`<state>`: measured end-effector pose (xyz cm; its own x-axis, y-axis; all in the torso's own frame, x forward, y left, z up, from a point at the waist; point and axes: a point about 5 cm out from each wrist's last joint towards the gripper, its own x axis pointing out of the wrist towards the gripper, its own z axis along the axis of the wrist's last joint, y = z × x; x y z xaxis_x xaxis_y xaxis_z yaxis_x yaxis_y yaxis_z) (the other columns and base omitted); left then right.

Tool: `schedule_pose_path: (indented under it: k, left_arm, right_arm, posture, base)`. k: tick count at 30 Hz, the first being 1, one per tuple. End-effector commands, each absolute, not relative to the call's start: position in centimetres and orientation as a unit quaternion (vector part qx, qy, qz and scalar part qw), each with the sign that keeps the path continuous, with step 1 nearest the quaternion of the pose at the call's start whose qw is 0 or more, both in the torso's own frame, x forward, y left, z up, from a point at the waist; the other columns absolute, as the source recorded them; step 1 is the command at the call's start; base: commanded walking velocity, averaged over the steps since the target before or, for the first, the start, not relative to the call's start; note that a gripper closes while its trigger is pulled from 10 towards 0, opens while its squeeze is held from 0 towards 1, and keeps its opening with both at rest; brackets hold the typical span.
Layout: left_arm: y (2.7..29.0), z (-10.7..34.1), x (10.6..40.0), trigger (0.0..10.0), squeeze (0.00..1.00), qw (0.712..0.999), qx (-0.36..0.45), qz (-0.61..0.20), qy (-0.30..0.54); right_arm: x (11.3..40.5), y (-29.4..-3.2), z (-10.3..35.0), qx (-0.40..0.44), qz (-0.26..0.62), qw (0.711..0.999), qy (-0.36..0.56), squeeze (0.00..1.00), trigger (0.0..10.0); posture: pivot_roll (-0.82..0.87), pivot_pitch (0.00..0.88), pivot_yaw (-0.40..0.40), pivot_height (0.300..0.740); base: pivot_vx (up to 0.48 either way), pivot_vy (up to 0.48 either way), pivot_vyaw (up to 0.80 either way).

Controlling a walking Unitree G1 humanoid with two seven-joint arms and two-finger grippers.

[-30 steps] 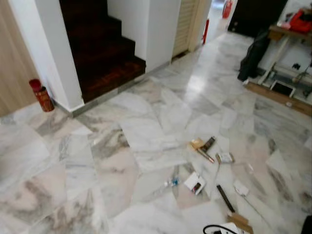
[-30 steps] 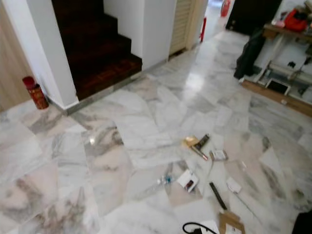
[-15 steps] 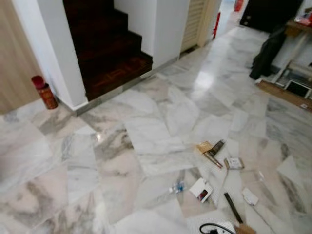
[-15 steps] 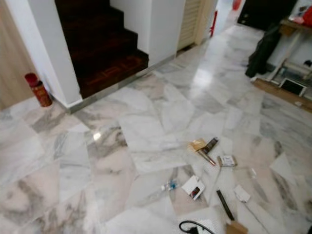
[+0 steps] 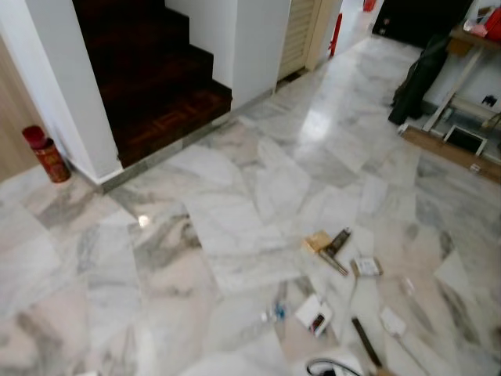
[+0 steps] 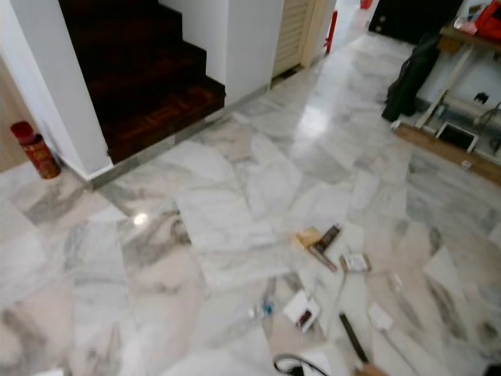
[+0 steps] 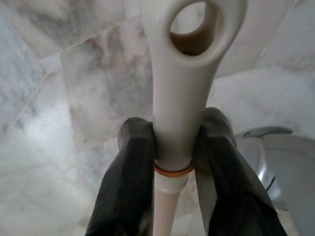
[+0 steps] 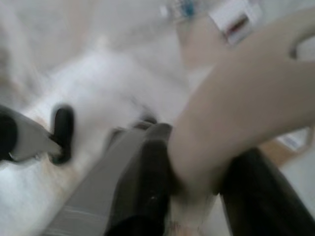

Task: Sweep floor

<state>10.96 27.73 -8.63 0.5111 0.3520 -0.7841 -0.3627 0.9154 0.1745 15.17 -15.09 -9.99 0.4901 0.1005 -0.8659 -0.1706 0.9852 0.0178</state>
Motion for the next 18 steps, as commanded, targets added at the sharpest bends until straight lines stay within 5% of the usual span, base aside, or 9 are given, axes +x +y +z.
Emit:
schedule_pose_path:
  k: [1,10,18]
  left_arm:
    - [26.7,-9.0,10.8,10.0,0.0,0.869,-0.02,0.196,0.453]
    - [26.0,-9.2,11.1,10.0,0.0,0.873,0.01,0.141,0.466]
    - [27.1,-8.6,12.1,10.0,0.0,0.875,0.035,0.128,0.465]
  right_arm:
    - [14.5,-14.9,-10.3,-0.031,0.087,0.853,0.513,0.0,10.0]
    - [14.5,-18.3,-10.0,-0.044,0.075,0.858,0.507,0.0,10.0]
    - [14.0,-17.1,-10.3,-0.021,0.042,0.857,0.512,0.0,10.0]
  posture:
    - [0.07,0.106,-0.101,0.74]
    - [0.08,0.091,-0.092,0.74]
    - [0.09,0.037,-0.027,0.74]
  base:
    - [0.247,0.0,0.0]
    - [0.137,0.0,0.0]
    - [0.0,0.0,0.0]
